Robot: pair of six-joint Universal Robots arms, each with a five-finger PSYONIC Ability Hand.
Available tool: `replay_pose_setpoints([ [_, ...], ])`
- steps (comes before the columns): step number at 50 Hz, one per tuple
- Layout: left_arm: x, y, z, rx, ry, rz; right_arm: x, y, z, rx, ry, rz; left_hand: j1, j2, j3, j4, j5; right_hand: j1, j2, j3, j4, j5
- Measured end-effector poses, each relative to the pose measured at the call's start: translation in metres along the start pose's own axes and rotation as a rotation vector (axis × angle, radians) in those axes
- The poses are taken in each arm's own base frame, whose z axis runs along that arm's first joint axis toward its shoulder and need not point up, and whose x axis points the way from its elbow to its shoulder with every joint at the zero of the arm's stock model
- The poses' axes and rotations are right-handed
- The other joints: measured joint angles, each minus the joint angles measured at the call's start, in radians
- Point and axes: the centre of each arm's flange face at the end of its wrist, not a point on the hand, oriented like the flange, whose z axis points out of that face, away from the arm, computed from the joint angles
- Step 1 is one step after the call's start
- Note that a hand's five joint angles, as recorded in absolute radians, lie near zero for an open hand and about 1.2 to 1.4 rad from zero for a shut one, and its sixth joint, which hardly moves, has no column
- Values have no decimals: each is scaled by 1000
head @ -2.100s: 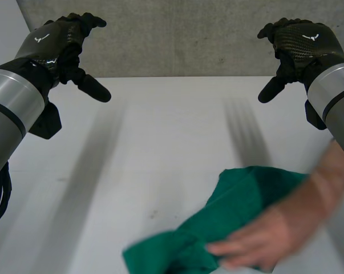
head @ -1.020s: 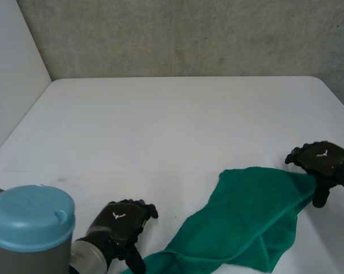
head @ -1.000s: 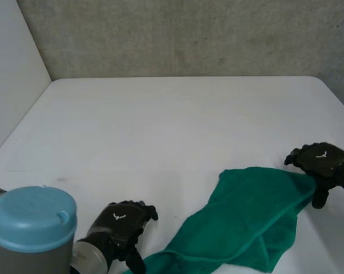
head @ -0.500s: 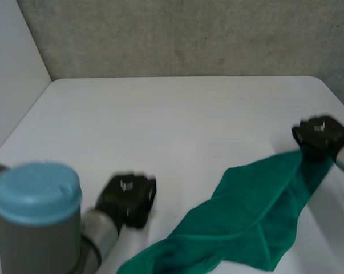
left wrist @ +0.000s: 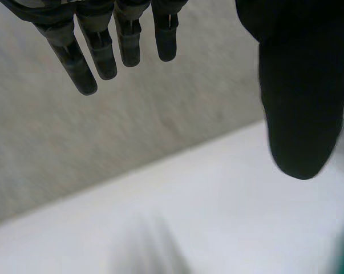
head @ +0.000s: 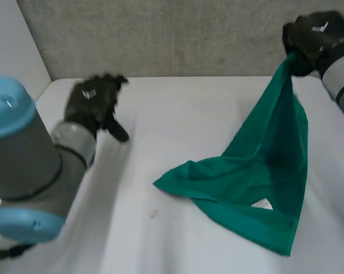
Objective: Fold the towel.
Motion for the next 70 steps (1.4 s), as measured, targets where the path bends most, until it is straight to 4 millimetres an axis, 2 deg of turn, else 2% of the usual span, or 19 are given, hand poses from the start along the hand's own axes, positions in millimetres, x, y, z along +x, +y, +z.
replay_pose_setpoints([
  [3,0,0,0,0,0,0,0,0,0,0,0,0,0,0,0,0,0,0,0,0,0,0],
  [4,12,37,-5,-116,95,-22,-4,9,-5,-33,-16,-34,0,0,0,0,0,0,0,0,0,0],
  [5,15,44,-5,-136,115,-24,-4,8,-6,-32,-15,-39,0,0,0,0,0,0,0,0,0,0],
  [9,26,67,0,-198,185,-28,2,-9,-14,7,3,-53,0,0,0,0,0,0,0,0,0,0],
  [13,34,88,16,-238,216,-30,11,-42,-28,95,25,-57,0,-6,0,0,-3,0,0,0,0,0],
  [25,49,110,54,-243,243,-97,24,-119,-77,294,-2,-24,0,-6,0,0,-3,0,0,0,0,0],
  [33,69,119,52,-269,368,-123,28,-134,-90,328,-6,-8,94,82,75,86,91,0,0,0,0,0],
  [35,74,122,50,-283,398,-126,30,-136,-92,333,-4,-6,152,134,127,138,143,0,0,0,0,0],
  [36,80,126,45,-306,435,-130,32,-137,-92,334,1,-5,331,304,299,309,314,0,0,0,0,0],
  [40,82,128,40,-333,451,-130,35,-135,-90,326,14,-10,340,330,326,336,339,0,0,0,0,0],
  [45,80,126,34,-372,454,-128,49,-125,-80,288,55,-22,347,340,333,344,346,0,0,0,0,0],
  [48,80,125,32,-381,452,-126,54,-121,-77,274,68,-24,662,630,622,632,631,0,0,0,0,0],
  [49,80,125,32,-382,451,-125,54,-121,-76,272,69,-24,662,630,622,632,631,0,0,0,0,0],
  [50,79,125,31,-383,448,-122,55,-120,-76,269,70,-24,844,820,811,822,818,0,0,0,0,0],
  [57,71,115,33,-356,387,-105,52,-101,-67,198,41,-12,872,938,925,935,889,0,0,0,0,0],
  [60,61,101,35,-319,324,-85,48,-82,-58,121,13,-3,872,939,925,935,889,0,0,0,0,0],
  [61,46,86,37,-280,255,-55,44,-59,-51,32,-16,-2,872,939,925,939,889,0,0,0,0,0],
  [63,36,75,37,-252,213,-26,40,-41,-47,-42,-41,-8,872,940,926,939,889,0,0,0,0,0],
  [70,1,52,27,-225,126,205,15,41,-41,-388,-199,-98,872,940,928,939,889,0,0,0,0,2],
])
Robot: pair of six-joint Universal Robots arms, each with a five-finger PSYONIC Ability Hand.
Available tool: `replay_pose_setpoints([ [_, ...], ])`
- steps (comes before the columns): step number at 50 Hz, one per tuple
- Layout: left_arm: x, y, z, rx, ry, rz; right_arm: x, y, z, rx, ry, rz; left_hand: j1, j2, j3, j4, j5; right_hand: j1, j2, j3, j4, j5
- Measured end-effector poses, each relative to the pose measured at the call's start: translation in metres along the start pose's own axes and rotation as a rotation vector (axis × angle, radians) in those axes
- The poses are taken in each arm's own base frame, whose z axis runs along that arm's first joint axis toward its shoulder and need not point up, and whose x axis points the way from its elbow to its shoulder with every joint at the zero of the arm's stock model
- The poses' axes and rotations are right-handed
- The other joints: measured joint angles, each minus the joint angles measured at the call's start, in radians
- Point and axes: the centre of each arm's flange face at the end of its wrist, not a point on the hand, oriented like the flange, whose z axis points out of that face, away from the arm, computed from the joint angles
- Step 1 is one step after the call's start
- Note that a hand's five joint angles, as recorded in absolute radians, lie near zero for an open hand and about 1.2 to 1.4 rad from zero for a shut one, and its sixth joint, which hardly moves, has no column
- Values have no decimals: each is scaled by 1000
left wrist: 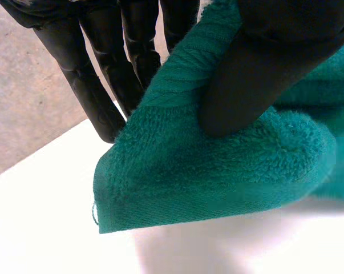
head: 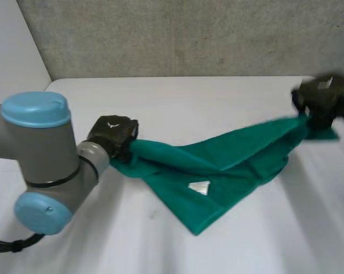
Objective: Fold the towel.
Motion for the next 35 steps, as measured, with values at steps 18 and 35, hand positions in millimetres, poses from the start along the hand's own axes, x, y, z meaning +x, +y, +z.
replay_pose_setpoints([
  [18,-39,-43,41,152,-167,436,-9,17,79,-86,108,-123,0,1,1,2,0,0,0,0,0,0],
  [35,-96,-178,25,844,-604,274,69,-123,21,679,619,71,0,2,1,4,0,0,0,0,0,0],
])
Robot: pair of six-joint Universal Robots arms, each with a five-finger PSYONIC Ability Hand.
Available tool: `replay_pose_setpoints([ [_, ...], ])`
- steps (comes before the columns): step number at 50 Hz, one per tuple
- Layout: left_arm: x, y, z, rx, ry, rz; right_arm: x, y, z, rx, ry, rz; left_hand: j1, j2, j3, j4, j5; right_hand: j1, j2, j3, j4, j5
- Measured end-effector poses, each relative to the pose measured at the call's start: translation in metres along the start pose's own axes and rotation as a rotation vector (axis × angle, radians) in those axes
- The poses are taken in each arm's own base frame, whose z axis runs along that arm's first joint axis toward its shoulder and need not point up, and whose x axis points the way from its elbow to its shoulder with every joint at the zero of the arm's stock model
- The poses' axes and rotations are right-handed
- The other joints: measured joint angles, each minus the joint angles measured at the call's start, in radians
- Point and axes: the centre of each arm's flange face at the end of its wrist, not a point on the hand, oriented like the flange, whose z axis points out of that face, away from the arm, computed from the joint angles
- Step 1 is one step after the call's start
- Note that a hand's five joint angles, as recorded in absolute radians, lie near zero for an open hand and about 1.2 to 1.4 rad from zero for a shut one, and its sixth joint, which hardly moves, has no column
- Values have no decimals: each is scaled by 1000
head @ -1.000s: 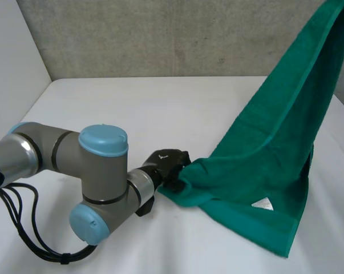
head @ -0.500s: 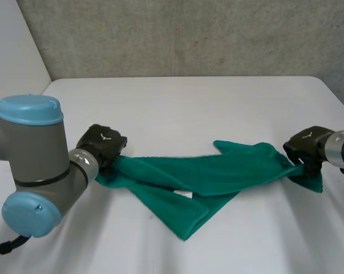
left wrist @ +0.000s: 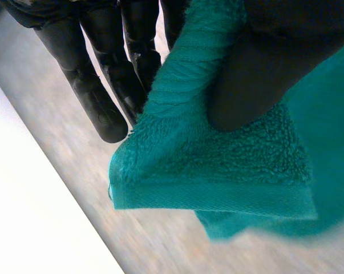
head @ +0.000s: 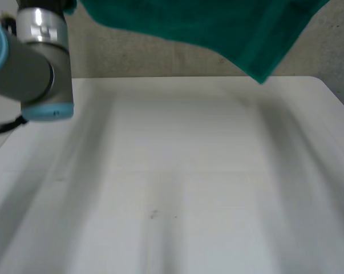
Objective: Fold the towel.
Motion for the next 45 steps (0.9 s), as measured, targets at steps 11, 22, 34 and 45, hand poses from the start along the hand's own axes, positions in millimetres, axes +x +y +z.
replay_pose_setpoints([
  [11,30,97,-105,-379,209,-17,-56,102,-88,-363,-324,-6,0,-12,-4,-12,0,0,6,6,0,1],
  [22,50,149,-205,-680,422,23,-88,177,-169,-706,-497,-6,-613,-674,-662,-678,-624,0,6,6,0,4],
  [34,18,123,-196,-766,454,30,-80,163,-172,-689,-488,7,-709,-802,-790,-808,-752,0,6,6,0,5],
  [45,-7,119,-179,-831,504,-124,-84,166,-183,-710,-516,17,-709,-802,-790,-807,-750,0,6,6,0,6],
])
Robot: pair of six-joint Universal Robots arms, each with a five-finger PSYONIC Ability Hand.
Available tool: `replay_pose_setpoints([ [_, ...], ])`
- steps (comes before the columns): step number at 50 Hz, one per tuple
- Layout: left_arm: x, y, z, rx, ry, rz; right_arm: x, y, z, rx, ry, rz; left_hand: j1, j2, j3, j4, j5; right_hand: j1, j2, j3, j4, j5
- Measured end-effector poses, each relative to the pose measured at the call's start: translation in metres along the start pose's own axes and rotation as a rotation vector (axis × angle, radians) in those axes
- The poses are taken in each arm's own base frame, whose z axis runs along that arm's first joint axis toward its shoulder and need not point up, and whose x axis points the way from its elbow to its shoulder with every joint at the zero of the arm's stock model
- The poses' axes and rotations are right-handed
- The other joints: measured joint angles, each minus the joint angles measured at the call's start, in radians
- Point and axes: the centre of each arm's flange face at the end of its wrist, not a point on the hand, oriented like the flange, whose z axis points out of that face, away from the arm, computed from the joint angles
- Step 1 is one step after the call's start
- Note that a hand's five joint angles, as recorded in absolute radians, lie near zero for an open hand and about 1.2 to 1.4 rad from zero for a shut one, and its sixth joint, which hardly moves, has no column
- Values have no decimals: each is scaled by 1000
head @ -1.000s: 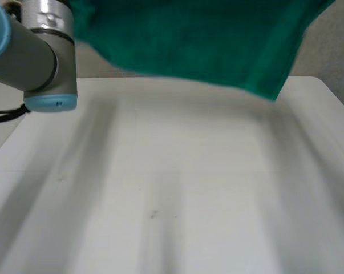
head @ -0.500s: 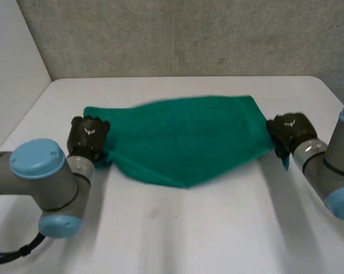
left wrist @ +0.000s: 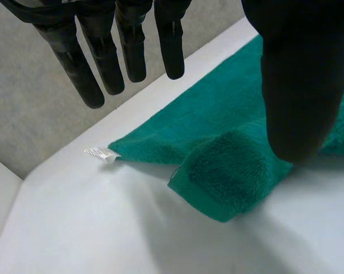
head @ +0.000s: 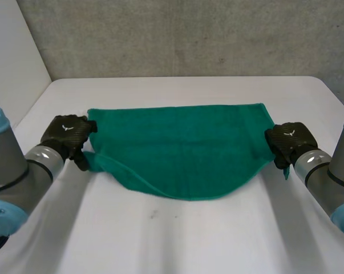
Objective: Fold the towel.
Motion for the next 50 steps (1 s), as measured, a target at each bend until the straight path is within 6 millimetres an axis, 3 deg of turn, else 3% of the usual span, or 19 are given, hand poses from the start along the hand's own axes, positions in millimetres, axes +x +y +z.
replay_pose_setpoints([
  [6,-10,0,6,-18,8,-81,0,1,0,-1,-4,0,0,3,2,3,5,0,0,0,0,0],
  [12,-13,20,33,-136,32,-155,-1,3,1,-12,-8,1,63,83,81,95,100,0,0,0,0,1],
  [17,-10,33,43,-214,56,-167,-1,5,1,-18,-9,1,197,203,199,212,210,0,0,0,0,1],
  [20,-7,40,46,-260,70,-171,1,6,1,-22,-2,2,561,556,550,550,546,0,0,0,0,1],
  [22,-7,41,46,-266,71,-171,2,6,2,-23,1,2,613,594,588,600,596,0,0,0,0,1],
  [23,-7,40,45,-270,72,-169,4,6,2,-24,7,1,716,746,733,748,741,0,0,0,0,1],
  [26,-8,34,43,-257,69,-163,7,4,2,-20,19,-1,716,794,783,800,760,0,0,0,0,1],
  [30,-15,8,30,-184,48,-151,20,-17,-4,22,53,-21,716,800,787,802,760,0,0,0,0,1],
  [32,-15,8,30,-184,48,-151,20,-17,-4,22,53,-21,716,800,787,802,760,0,0,0,0,1],
  [36,-24,-26,5,-87,23,-133,33,-46,-25,26,63,-89,716,801,790,803,760,0,0,0,0,1],
  [40,-28,-42,-14,-42,6,-100,39,-56,-43,-47,35,-172,716,802,790,803,760,0,0,0,0,1],
  [44,-31,-42,-29,-45,-8,-17,40,-55,-60,-155,-28,-269,716,802,790,803,760,0,0,0,0,1],
  [50,-37,-21,-43,-120,-23,202,32,-43,-81,-304,-161,-400,716,802,790,803,760,0,0,0,0,1],
])
